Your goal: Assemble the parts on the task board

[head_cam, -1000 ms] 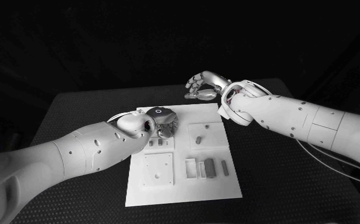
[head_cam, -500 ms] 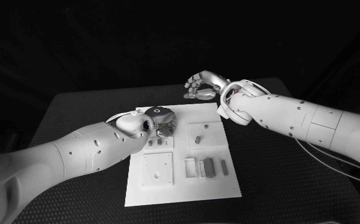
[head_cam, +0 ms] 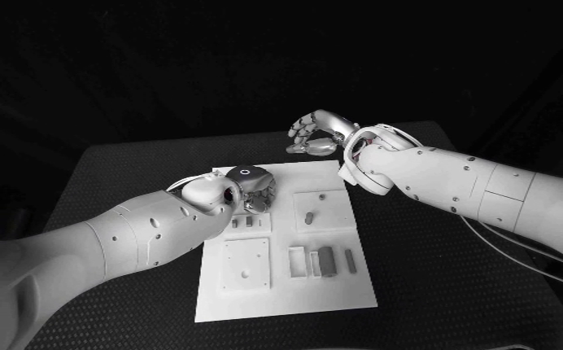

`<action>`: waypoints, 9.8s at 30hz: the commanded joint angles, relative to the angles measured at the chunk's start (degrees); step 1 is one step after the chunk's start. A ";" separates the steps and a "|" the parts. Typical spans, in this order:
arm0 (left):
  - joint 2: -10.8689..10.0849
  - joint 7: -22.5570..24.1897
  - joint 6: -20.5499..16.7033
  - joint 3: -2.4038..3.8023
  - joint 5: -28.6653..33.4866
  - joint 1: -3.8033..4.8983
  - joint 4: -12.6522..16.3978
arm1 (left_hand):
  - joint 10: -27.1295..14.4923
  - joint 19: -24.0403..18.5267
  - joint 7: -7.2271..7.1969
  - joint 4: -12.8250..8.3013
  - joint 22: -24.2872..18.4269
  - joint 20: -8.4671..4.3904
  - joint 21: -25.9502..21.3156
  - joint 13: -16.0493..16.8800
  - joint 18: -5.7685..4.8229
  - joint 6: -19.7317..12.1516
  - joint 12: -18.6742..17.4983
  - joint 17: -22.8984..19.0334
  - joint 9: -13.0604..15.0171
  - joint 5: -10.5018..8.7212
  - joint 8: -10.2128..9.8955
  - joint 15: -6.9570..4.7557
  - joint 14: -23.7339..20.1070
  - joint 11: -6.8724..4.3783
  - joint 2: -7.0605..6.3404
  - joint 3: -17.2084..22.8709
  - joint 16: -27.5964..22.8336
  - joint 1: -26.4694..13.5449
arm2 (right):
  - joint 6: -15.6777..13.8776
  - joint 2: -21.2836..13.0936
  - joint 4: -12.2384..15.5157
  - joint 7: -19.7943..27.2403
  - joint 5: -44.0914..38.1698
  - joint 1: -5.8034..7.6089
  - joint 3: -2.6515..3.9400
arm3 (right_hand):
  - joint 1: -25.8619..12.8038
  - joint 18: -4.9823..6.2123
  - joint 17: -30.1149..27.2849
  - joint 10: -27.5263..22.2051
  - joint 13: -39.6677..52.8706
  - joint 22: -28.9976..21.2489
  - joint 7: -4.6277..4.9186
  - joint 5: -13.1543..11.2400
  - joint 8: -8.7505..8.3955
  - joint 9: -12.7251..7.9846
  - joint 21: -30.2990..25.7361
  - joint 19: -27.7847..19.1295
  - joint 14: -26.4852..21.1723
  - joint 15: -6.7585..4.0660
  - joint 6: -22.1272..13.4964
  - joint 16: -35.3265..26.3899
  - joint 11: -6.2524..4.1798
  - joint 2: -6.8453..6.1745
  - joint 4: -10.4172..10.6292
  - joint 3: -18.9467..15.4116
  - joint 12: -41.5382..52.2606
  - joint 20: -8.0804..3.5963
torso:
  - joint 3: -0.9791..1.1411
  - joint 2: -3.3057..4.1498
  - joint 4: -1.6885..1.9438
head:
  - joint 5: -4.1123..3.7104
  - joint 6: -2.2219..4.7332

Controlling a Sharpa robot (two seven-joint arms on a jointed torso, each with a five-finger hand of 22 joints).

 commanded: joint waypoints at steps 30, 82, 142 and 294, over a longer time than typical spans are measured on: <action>-2.42 1.88 -5.49 0.28 3.11 -0.69 1.58 | 4.24 3.03 -1.41 0.04 1.63 -1.34 0.50 1.46 0.42 4.09 0.25 -0.07 0.91 2.74 1.73 -1.66 2.91 -1.59 0.78 2.21 1.48 0.09 | 0.37 -0.40 0.24 0.49 0.16 0.07 0.03 | 0.52 -1.14 -0.11 -0.03 -0.31 0.21 1.44 0.10 0.31 -0.13 -0.35 -0.42 0.02 0.56 -0.36 -0.37 0.38 -0.08 0.31 -0.10 -0.35 0.12 | -0.04 -0.07 0.08 | -0.09 -0.04; -11.45 0.24 3.06 3.65 3.96 0.97 8.42 | 4.77 3.35 -1.56 0.05 1.92 -1.55 0.32 1.93 0.29 4.44 -0.01 -0.09 1.16 2.64 1.72 -1.86 3.36 -1.77 0.91 2.30 1.61 -0.18 | 0.50 -1.25 0.30 0.41 0.45 0.07 0.04 | 0.61 -1.14 -0.14 -0.02 -0.69 0.43 1.44 0.11 0.36 -0.26 -0.51 -0.49 0.00 0.61 -0.36 -0.56 0.40 -0.14 0.39 -0.15 -0.36 0.15 | -0.03 -0.01 0.06 | 0.83 0.23; -9.30 0.56 8.00 2.56 3.31 0.28 6.82 | 4.85 3.02 -1.53 -0.02 2.12 -1.58 -0.09 2.24 0.07 4.35 -0.40 0.01 1.30 2.31 1.52 -1.86 3.28 -1.76 1.31 2.27 1.72 -0.33 | 1.16 -1.04 0.01 0.29 0.61 0.06 0.04 | 0.67 -1.16 -0.16 -0.02 -1.09 0.65 1.45 0.10 0.39 -0.39 -0.70 -0.57 -0.03 0.67 -0.40 -0.76 0.44 -0.11 0.48 -0.22 -0.36 0.19 | -0.05 0.00 0.06 | 0.25 -0.20; -24.57 3.61 3.88 6.70 45.12 4.98 14.19 | -4.99 -3.66 2.41 1.67 2.43 1.85 -6.61 3.33 -0.16 -5.29 -1.65 -2.15 2.03 0.01 -2.44 1.80 -4.89 1.92 -2.78 -2.02 -1.95 -3.78 | 10.96 -6.60 5.52 -9.38 -34.93 -3.96 -5.01 | 4.37 8.38 30.07 8.94 2.49 12.65 -1.45 0.16 4.43 -0.02 24.36 45.26 33.85 -11.80 6.13 41.50 -4.20 1.48 -6.04 1.64 -3.27 -12.22 | -0.13 -0.06 0.13 | -0.36 0.56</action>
